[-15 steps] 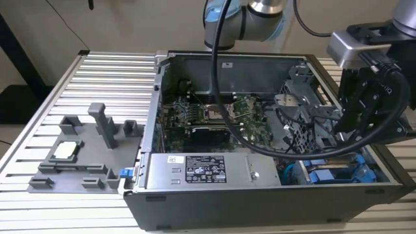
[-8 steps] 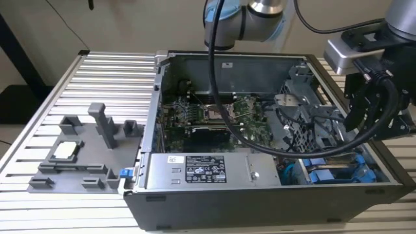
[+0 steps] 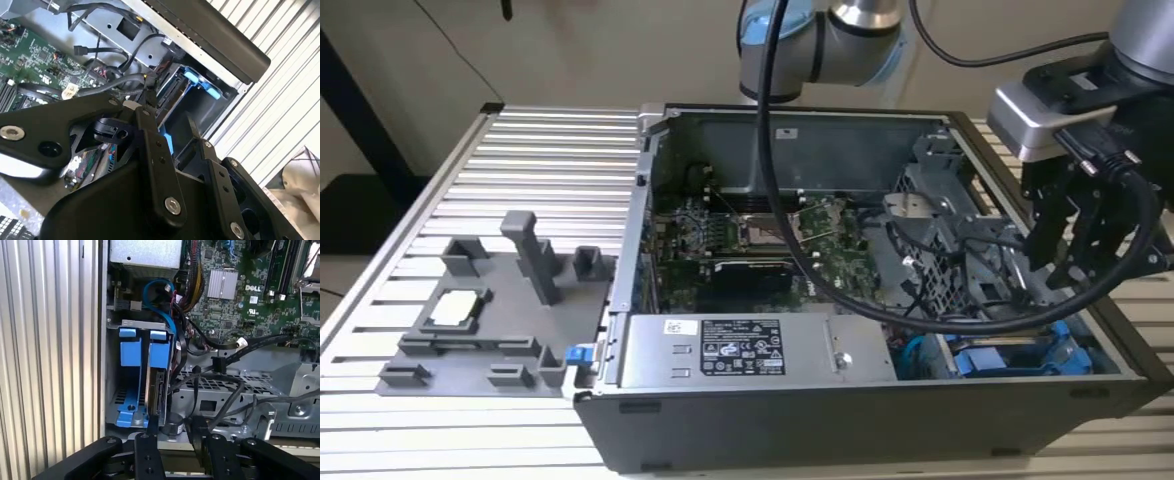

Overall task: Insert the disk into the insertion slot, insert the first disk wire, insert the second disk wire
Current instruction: 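Insert the first disk wire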

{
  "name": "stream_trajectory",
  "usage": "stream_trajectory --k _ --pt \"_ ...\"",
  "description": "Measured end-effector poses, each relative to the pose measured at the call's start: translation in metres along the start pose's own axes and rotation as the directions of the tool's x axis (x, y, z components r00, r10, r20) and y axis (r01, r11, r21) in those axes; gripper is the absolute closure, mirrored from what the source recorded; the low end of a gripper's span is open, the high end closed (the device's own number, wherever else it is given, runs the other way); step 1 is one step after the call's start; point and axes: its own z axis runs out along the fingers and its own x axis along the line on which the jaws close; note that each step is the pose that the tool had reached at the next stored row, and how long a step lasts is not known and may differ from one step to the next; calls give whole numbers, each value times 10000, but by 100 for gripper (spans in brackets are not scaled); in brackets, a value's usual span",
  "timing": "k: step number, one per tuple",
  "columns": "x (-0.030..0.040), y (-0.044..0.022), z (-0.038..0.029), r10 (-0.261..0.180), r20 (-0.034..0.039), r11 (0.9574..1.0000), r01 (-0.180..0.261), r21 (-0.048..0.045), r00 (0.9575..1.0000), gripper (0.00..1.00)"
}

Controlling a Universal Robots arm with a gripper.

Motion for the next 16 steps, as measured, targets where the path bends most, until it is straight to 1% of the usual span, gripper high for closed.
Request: stream_trajectory --k 6,10,16 --pt "-64 2 34 -172 68 9997 171 163 9998 59" --pt "-74 4 50 -365 94 9989 362 289 9993 59" --pt "-79 5 56 -371 94 9989 368 301 9993 59"
